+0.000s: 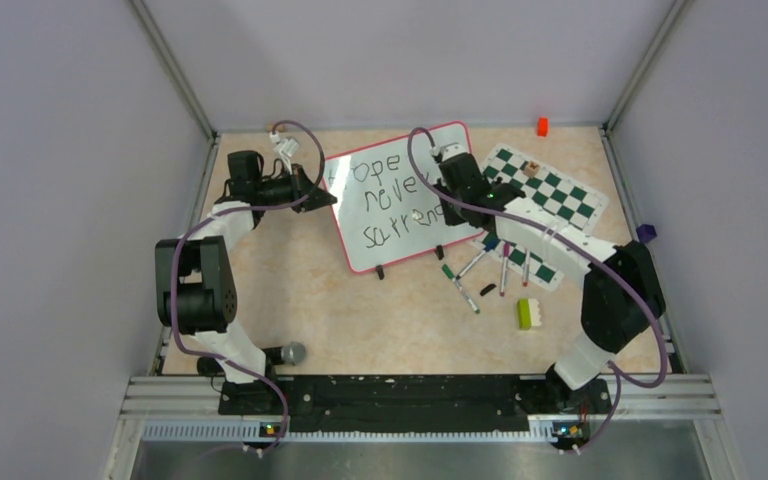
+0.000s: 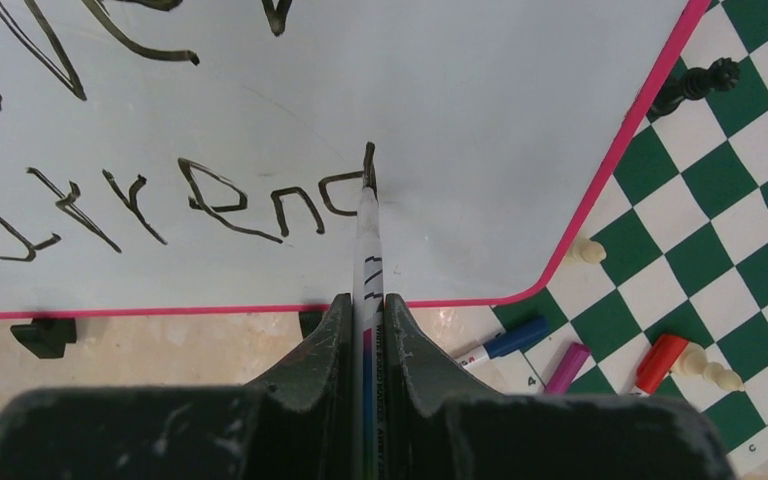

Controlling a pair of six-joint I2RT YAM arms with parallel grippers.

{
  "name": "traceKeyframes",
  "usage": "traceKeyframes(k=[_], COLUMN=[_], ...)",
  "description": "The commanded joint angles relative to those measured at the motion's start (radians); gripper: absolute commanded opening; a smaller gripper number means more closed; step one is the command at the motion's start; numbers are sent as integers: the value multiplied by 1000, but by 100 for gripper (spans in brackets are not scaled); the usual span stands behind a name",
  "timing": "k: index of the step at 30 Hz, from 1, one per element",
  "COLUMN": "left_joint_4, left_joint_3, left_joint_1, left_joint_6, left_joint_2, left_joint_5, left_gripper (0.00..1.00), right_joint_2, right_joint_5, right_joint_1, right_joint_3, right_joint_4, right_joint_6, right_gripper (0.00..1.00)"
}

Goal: Write a sentence on the whiteboard

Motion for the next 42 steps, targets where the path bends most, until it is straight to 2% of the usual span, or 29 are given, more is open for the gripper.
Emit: traceKeyframes(k=[1, 15, 20, 29, 42], left_joint_4=[-27, -27, -27, -28, -28], left_joint_3=[-15, -16, -15, -15, -15], left_joint_1=[-31, -31, -31, -31, -31], left_joint_6=[144, 144, 144, 144, 144], left_joint_2=[37, 36, 36, 36, 36], left_joint_5=[-181, -181, -181, -181, -182], left_gripper=[0, 0, 0, 0, 0], right_joint_2=[-32, -62, -87, -152, -92], right_joint_5=[-22, 55, 45, -61, -20], right_joint_1=[-19, -19, -19, -27, -51], right_joint_3=[-39, -54, -49, -32, -17], right_joint_4=[29, 7, 5, 5, 14], right_joint_6=[18, 12, 11, 22, 15], right_gripper=[0, 0, 0, 0, 0])
